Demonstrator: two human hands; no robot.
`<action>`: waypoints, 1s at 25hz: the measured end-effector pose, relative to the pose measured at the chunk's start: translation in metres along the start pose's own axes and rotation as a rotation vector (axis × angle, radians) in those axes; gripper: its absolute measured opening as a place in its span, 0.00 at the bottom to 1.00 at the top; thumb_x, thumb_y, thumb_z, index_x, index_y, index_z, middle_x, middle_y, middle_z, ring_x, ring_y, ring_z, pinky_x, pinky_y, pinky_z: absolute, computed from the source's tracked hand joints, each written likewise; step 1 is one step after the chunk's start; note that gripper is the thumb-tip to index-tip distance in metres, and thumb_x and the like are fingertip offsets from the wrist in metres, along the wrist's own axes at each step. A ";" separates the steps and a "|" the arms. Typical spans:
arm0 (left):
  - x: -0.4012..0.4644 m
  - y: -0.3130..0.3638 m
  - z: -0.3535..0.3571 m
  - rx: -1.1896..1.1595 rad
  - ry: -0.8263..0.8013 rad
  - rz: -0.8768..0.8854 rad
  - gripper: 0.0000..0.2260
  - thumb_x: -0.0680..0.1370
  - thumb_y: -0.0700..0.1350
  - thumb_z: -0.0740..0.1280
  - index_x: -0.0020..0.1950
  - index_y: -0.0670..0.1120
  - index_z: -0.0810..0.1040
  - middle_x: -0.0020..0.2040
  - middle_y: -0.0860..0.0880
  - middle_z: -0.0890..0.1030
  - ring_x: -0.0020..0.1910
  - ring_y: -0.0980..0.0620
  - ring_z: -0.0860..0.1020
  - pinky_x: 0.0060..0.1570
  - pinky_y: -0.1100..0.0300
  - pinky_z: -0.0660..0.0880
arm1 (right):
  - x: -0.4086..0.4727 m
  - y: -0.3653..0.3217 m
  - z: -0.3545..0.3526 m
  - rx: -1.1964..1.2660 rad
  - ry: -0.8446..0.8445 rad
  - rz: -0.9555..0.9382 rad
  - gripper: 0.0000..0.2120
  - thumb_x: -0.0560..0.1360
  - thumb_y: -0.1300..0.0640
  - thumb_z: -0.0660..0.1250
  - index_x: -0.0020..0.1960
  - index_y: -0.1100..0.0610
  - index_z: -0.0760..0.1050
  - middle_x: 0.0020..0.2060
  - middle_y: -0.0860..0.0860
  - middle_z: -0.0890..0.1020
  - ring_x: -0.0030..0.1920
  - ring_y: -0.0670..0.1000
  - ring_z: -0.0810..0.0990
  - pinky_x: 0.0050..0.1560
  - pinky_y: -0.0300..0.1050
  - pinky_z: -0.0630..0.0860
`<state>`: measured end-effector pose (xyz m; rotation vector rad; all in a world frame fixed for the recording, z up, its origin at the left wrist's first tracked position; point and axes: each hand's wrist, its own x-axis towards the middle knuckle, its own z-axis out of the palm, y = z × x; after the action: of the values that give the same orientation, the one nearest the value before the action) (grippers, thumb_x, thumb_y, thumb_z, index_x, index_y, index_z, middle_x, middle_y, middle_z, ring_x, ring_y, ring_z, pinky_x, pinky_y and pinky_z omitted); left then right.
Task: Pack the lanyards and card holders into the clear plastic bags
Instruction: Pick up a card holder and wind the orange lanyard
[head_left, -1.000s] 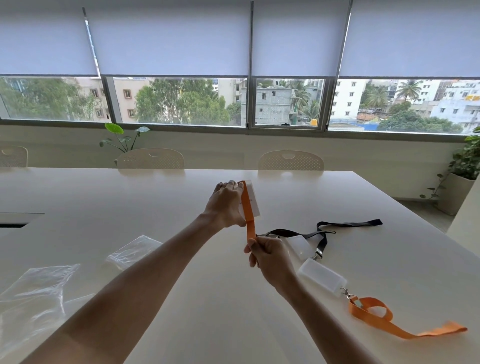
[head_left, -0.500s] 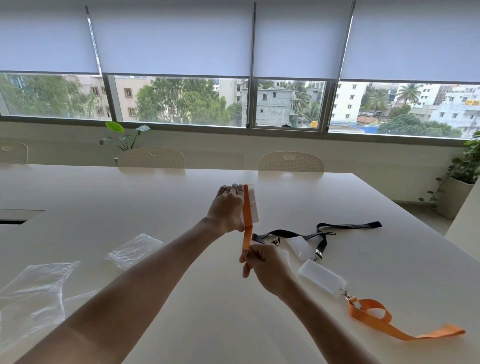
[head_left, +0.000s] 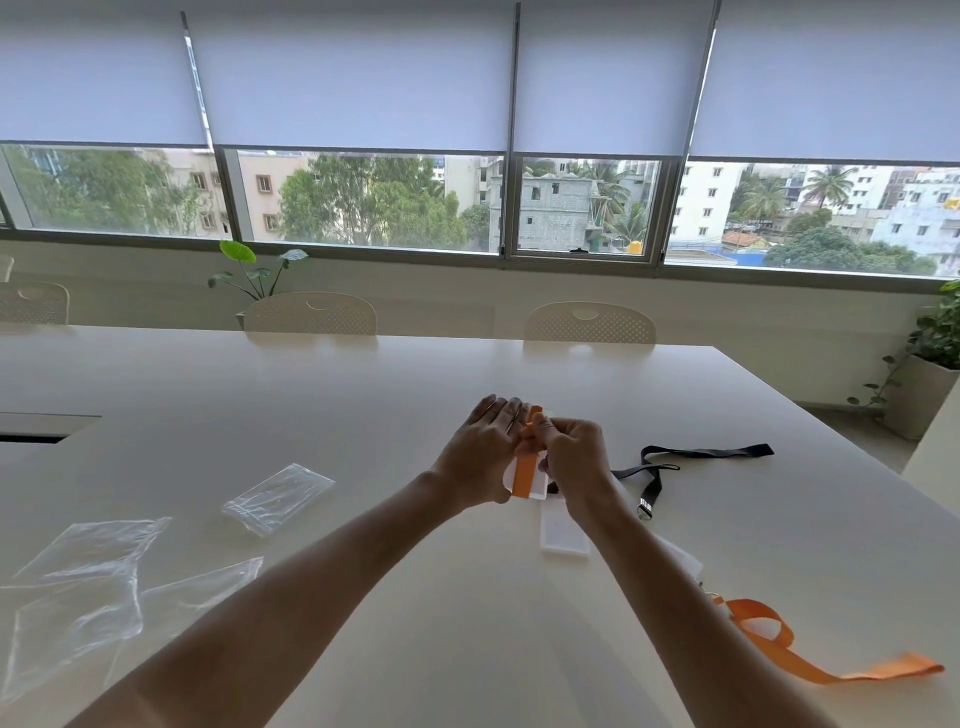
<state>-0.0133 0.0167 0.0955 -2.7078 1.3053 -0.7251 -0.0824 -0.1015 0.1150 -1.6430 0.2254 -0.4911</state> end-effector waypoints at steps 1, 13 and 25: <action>-0.002 0.001 0.001 -0.012 0.007 0.004 0.46 0.66 0.52 0.75 0.75 0.38 0.55 0.74 0.37 0.61 0.75 0.42 0.57 0.72 0.56 0.37 | 0.002 0.002 0.001 -0.020 0.029 -0.008 0.18 0.78 0.57 0.64 0.30 0.56 0.81 0.27 0.52 0.84 0.26 0.47 0.77 0.32 0.41 0.72; -0.020 0.003 0.001 -0.063 0.024 0.039 0.49 0.63 0.54 0.78 0.74 0.35 0.58 0.72 0.36 0.66 0.73 0.40 0.63 0.73 0.54 0.44 | 0.015 0.025 -0.010 -0.613 0.007 -0.375 0.08 0.76 0.53 0.65 0.45 0.53 0.82 0.37 0.48 0.85 0.34 0.49 0.81 0.36 0.40 0.74; -0.039 -0.004 0.011 -0.083 0.027 0.067 0.53 0.59 0.56 0.81 0.74 0.36 0.59 0.70 0.38 0.70 0.69 0.39 0.69 0.71 0.49 0.52 | 0.024 0.037 -0.014 -0.741 -0.122 -0.531 0.15 0.74 0.58 0.69 0.61 0.57 0.78 0.57 0.50 0.81 0.52 0.50 0.79 0.52 0.44 0.77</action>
<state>-0.0265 0.0465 0.0719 -2.7118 1.4564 -0.7190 -0.0623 -0.1297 0.0844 -2.4689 -0.1542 -0.7581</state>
